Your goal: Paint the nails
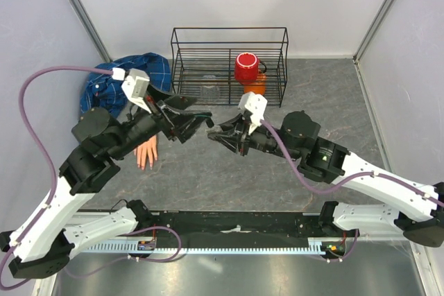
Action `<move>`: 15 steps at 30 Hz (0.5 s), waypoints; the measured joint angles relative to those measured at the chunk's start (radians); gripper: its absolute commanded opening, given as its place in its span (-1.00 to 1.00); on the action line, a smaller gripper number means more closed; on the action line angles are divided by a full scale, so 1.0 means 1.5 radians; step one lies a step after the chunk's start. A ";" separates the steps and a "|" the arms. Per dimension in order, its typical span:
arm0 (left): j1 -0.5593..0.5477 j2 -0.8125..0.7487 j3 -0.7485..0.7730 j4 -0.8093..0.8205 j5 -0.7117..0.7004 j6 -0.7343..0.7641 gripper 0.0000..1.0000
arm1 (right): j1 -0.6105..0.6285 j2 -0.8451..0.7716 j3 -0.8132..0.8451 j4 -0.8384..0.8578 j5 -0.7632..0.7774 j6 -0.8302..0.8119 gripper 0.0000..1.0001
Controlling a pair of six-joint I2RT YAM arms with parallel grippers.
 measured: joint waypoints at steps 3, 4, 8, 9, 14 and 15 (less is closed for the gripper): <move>0.000 -0.004 0.011 -0.017 -0.050 -0.003 0.36 | 0.000 0.021 0.007 -0.017 0.064 -0.016 -1.00; 0.000 -0.001 0.013 -0.019 -0.058 -0.004 0.32 | 0.000 0.026 0.008 -0.021 0.082 -0.020 -1.00; 0.000 0.031 0.015 -0.033 -0.069 -0.009 0.19 | 0.000 0.035 0.009 -0.030 0.135 -0.026 -1.00; 0.000 0.041 0.015 -0.038 -0.069 -0.010 0.18 | 0.000 0.035 0.009 -0.031 0.147 -0.027 -1.00; 0.000 0.075 0.014 -0.057 -0.069 -0.018 -0.02 | 0.000 0.034 0.011 -0.031 0.168 -0.028 -1.00; 0.000 0.077 0.014 -0.058 -0.069 -0.020 -0.07 | 0.000 0.033 0.011 -0.031 0.169 -0.028 -1.00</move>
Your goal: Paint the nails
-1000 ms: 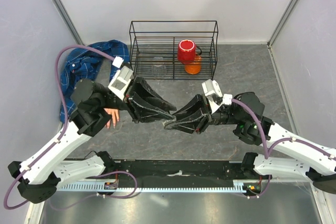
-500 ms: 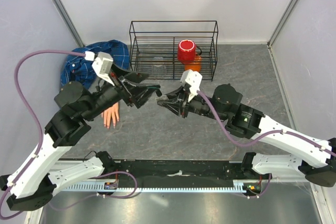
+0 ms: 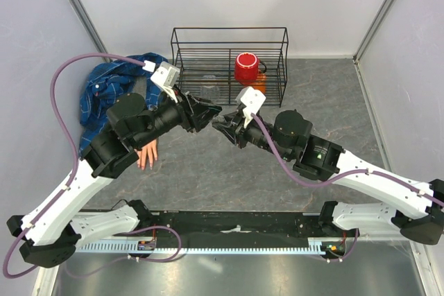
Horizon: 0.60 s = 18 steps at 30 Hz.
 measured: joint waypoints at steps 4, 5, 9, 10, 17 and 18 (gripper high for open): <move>0.000 0.001 0.000 0.002 0.007 -0.008 -0.47 | 0.001 -0.005 0.000 0.000 0.003 0.000 -1.00; 0.000 0.001 0.000 0.003 0.015 -0.010 -0.69 | 0.001 -0.008 0.000 0.000 0.002 0.001 -1.00; 0.001 0.001 -0.006 0.030 0.063 -0.010 -0.96 | 0.002 -0.023 0.000 -0.004 -0.002 0.006 -1.00; 0.004 0.001 -0.008 0.039 0.081 -0.010 -0.97 | 0.002 -0.029 0.000 -0.007 -0.005 0.008 -1.00; 0.022 -0.003 -0.062 0.209 0.345 0.022 -0.96 | -0.010 -0.091 -0.001 -0.031 -0.182 0.044 -1.00; 0.023 -0.008 -0.079 0.262 0.411 0.022 -0.96 | -0.012 -0.098 -0.002 -0.027 -0.233 0.057 -1.00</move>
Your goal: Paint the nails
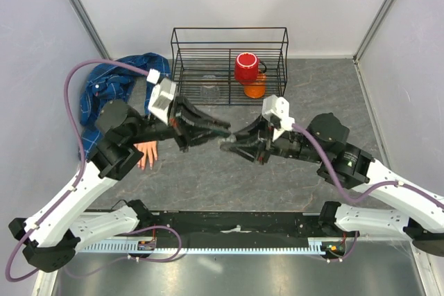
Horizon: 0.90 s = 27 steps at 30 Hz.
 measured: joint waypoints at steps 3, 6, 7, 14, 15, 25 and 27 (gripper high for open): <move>-0.005 0.002 0.000 0.067 0.148 0.004 -0.97 | 0.000 -0.009 -0.019 0.055 -0.140 0.046 -1.00; -0.006 0.018 0.031 0.037 0.216 0.025 -0.97 | 0.000 -0.009 -0.039 0.106 -0.207 0.059 -1.00; -0.005 0.025 0.042 0.020 0.227 0.032 -0.95 | -0.001 -0.008 -0.043 0.114 -0.215 0.061 -1.00; -0.006 0.023 0.070 -0.087 0.100 0.078 0.63 | -0.002 -0.003 -0.047 0.113 -0.173 0.049 -1.00; -0.005 0.020 0.068 -0.100 0.075 0.082 0.67 | -0.001 0.001 -0.046 0.106 -0.155 0.040 -1.00; -0.004 -0.028 0.063 -0.218 -0.227 0.060 0.33 | 0.007 0.083 0.017 0.011 0.084 -0.046 -1.00; -0.004 -0.025 0.070 -0.227 -0.266 0.045 0.26 | 0.007 0.095 0.027 -0.003 0.131 -0.055 -1.00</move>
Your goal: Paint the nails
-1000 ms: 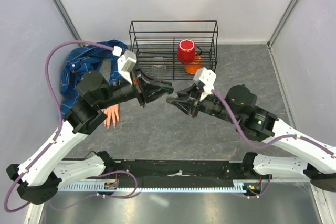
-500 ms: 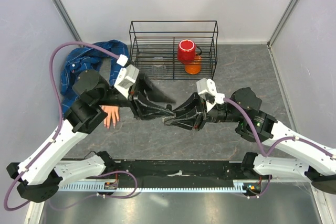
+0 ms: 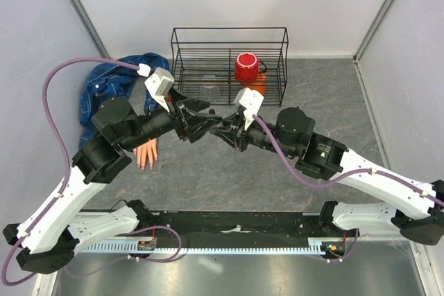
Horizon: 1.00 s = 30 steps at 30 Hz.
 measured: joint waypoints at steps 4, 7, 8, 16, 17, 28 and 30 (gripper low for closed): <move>0.000 0.014 0.007 -0.016 -0.042 -0.019 0.07 | 0.000 0.008 0.009 -0.012 0.062 -0.009 -1.00; 0.000 0.038 0.008 -0.030 -0.057 -0.028 -0.01 | 0.000 0.008 0.013 -0.020 0.091 -0.012 -1.00; 0.000 0.044 0.008 -0.032 -0.058 -0.031 -0.03 | 0.000 0.008 0.014 -0.020 0.096 -0.012 -1.00; -0.001 0.063 0.008 -0.024 -0.034 -0.037 -0.94 | -0.001 0.004 0.014 -0.035 0.102 -0.011 -1.00; -0.001 0.063 0.008 -0.023 -0.030 -0.037 -0.97 | -0.001 0.001 0.014 -0.037 0.098 -0.010 -1.00; 0.020 0.028 -0.085 0.226 0.382 -0.050 -0.96 | -0.014 -0.106 -0.026 -0.016 -0.220 0.045 -1.00; 0.020 0.029 -0.096 0.285 0.447 -0.075 -0.93 | -0.014 -0.111 -0.034 0.009 -0.276 0.068 -1.00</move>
